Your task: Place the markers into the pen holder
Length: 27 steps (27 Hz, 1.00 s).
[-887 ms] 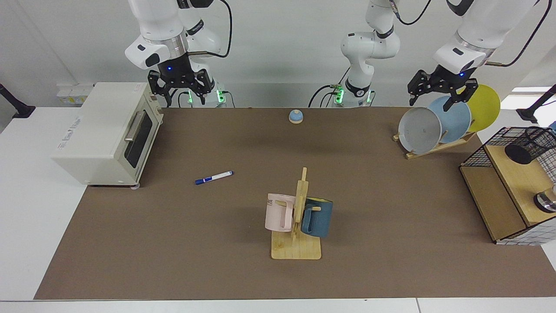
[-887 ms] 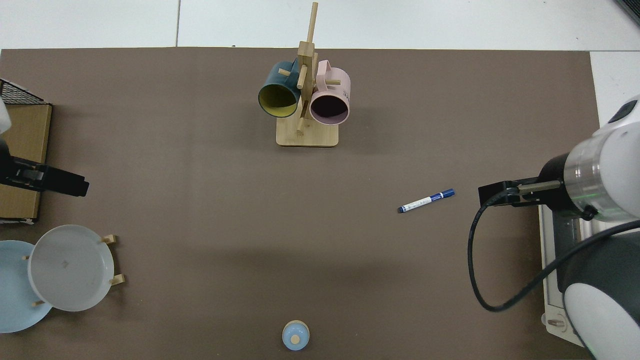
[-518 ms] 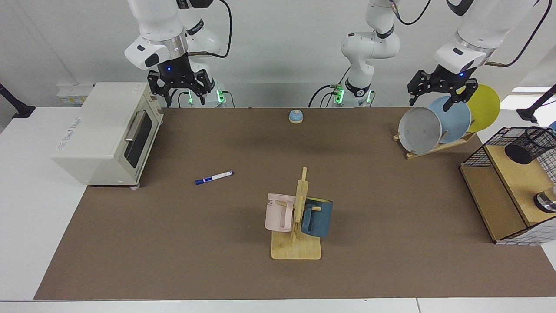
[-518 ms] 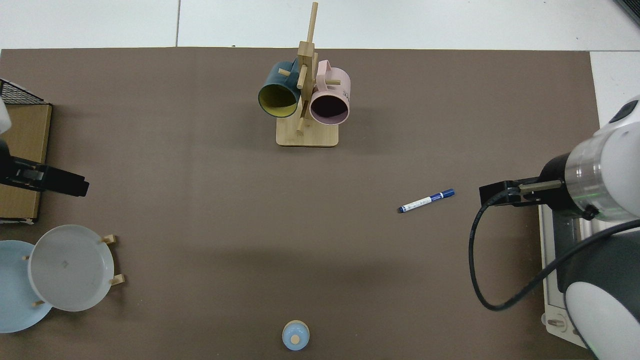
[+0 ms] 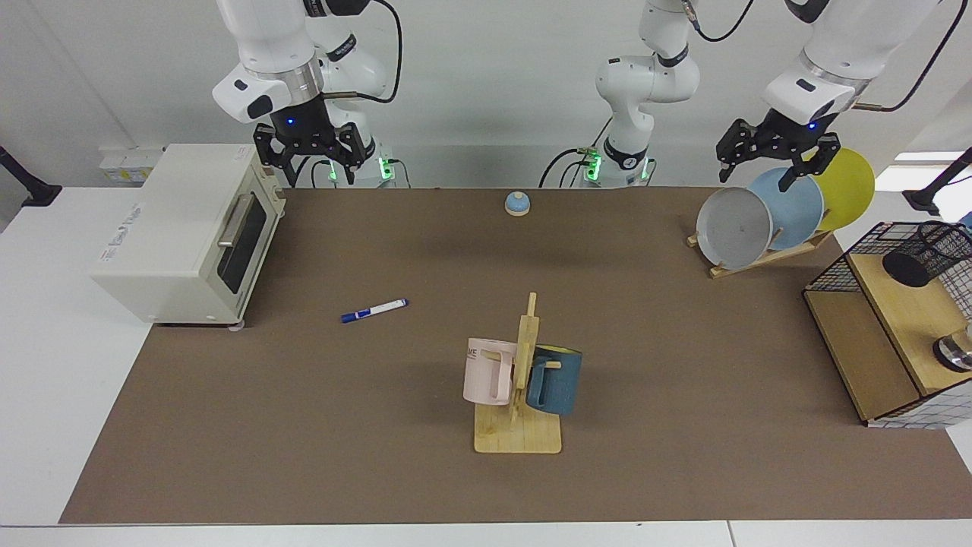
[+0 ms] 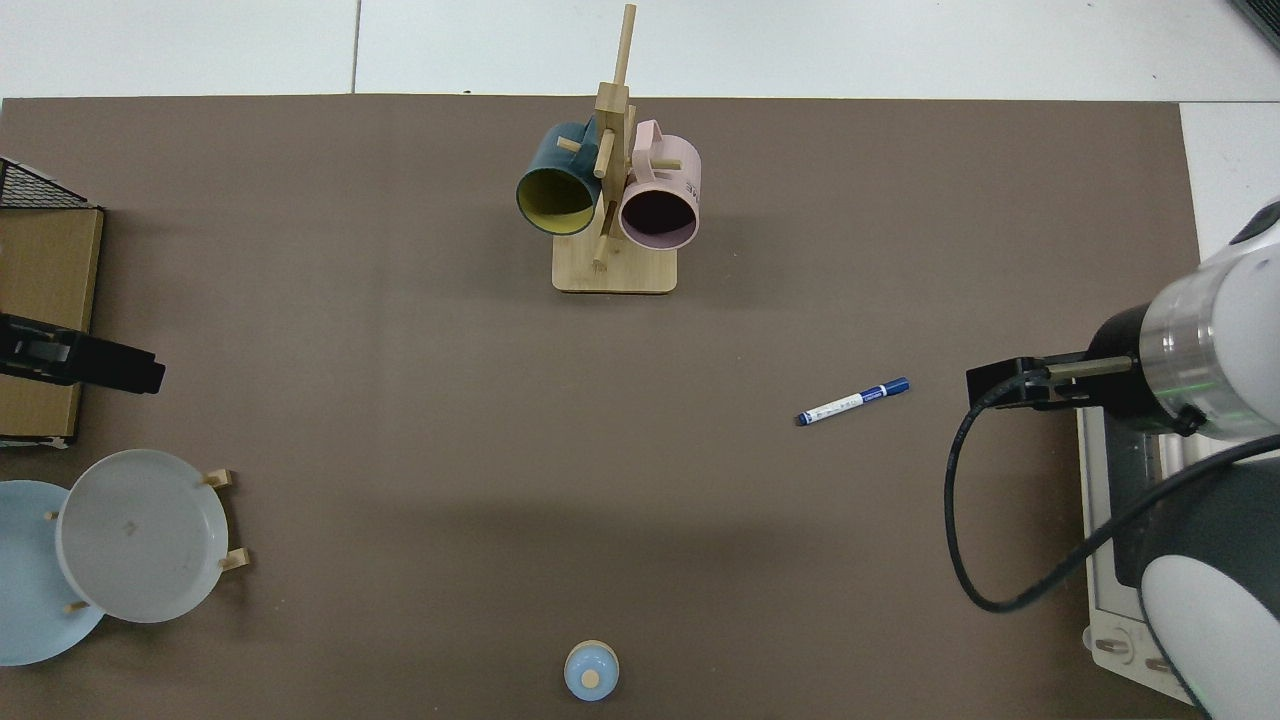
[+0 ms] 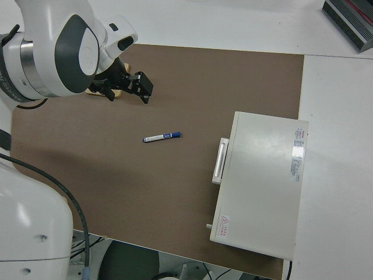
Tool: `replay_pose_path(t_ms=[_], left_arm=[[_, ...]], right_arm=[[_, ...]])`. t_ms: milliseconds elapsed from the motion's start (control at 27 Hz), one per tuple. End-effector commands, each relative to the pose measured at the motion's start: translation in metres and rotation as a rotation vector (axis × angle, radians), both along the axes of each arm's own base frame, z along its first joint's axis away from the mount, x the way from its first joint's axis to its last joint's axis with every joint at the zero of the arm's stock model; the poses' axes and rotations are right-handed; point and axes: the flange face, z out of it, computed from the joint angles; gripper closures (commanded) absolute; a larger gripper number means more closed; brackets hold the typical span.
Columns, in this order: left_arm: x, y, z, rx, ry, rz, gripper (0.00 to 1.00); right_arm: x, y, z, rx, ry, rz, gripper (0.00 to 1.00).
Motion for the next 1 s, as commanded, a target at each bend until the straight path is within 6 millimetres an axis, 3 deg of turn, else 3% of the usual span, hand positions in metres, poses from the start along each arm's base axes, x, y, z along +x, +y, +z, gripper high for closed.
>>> replay_pose_path(t_ms=[0,407,592,739,961], left_arm=[[-0.005,0.008,0.006,0.010,0.003,0.022,0.00],[-0.007,0.008,0.006,0.007,0.009,0.018,0.00],[-0.006,0.009,0.006,0.007,0.008,0.016,0.00],[-0.006,0.009,0.006,0.007,0.008,0.015,0.00],[-0.007,0.010,0.006,0.007,0.009,0.016,0.00]], right_arm=[[-0.004,-0.004,0.001,0.005,-0.014,-0.136,0.00],[0.000,-0.010,-0.013,0.059,0.019,-0.721,0.00],[0.007,-0.010,-0.035,0.076,-0.004,-1.014,0.00],[0.011,-0.010,-0.060,0.068,0.008,-1.132,0.00],[0.032,-0.021,-0.115,0.034,0.058,-1.339,0.00]])
